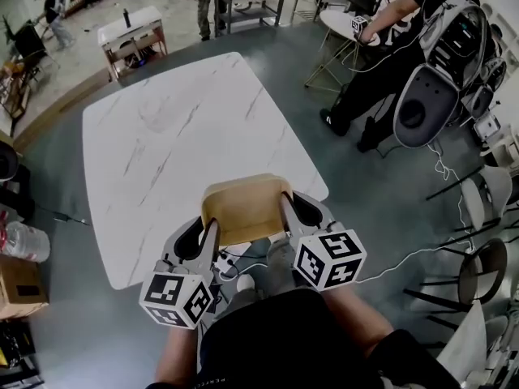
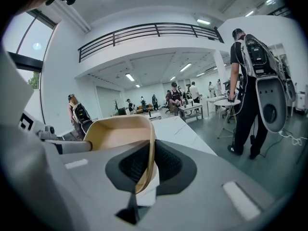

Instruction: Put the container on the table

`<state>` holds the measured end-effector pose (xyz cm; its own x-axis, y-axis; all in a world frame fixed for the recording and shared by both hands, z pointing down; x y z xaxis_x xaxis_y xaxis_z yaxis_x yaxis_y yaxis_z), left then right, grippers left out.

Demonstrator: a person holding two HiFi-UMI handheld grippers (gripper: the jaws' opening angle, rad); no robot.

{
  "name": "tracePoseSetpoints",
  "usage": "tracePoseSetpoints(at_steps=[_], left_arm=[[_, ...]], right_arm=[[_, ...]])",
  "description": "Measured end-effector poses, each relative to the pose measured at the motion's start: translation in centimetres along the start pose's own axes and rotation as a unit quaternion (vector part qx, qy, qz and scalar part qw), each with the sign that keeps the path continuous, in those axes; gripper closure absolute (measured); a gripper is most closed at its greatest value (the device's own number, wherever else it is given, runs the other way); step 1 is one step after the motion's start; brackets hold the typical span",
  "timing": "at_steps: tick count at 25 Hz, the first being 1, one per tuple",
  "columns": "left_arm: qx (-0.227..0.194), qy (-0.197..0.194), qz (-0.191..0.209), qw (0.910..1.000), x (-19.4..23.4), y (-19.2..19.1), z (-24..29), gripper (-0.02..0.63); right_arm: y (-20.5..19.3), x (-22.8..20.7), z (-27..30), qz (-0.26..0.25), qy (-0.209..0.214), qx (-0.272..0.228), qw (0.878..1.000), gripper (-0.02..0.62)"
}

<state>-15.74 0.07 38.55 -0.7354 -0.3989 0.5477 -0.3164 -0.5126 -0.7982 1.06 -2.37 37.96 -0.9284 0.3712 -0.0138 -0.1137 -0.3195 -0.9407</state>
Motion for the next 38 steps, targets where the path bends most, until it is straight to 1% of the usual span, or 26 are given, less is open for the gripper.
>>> tracePoseSetpoints(at_steps=[3, 6, 9, 15, 23, 28, 38], left_arm=[[-0.002, -0.001, -0.016, 0.9999, 0.8, 0.1, 0.3, 0.528], [-0.011, -0.002, -0.023, 0.9997, 1.1, 0.5, 0.6, 0.528], [-0.018, -0.002, -0.025, 0.9995, 1.2, 0.8, 0.9, 0.523], [-0.017, 0.008, -0.022, 0.9996, 1.6, 1.1, 2.2, 0.525], [-0.019, 0.028, -0.009, 0.9994, 1.5, 2.2, 5.3, 0.523], [-0.019, 0.043, -0.008, 0.9988, 2.1, 3.0, 7.9, 0.526], [0.006, 0.065, -0.014, 0.9977, 2.8, 3.0, 14.8, 0.522]], right_arm=[[0.2, 0.2, 0.8, -0.007, 0.002, 0.008, 1.0, 0.569], [0.7, 0.1, 1.4, -0.014, 0.004, 0.01, 1.0, 0.569], [1.0, -0.2, 2.1, -0.014, 0.006, 0.012, 1.0, 0.569], [1.3, -1.0, 3.4, -0.014, 0.018, 0.009, 1.0, 0.569], [2.0, -3.6, 5.9, -0.01, 0.034, 0.007, 0.999, 0.569], [2.3, -5.5, 8.2, -0.012, 0.049, 0.014, 0.999, 0.569], [1.4, -10.9, 13.0, -0.002, 0.061, 0.049, 0.997, 0.569]])
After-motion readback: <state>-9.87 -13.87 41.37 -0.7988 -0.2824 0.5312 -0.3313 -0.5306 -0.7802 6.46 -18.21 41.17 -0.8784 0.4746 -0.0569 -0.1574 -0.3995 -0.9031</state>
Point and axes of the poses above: the fingertips, and each gripper's own axes: z forward along the fingers, x to its left, y out of its top, the point moved 2 cm from there along -z, backward along the fingers, and after that the axes turned 13 degrees about -z, right-handed, at the moved point
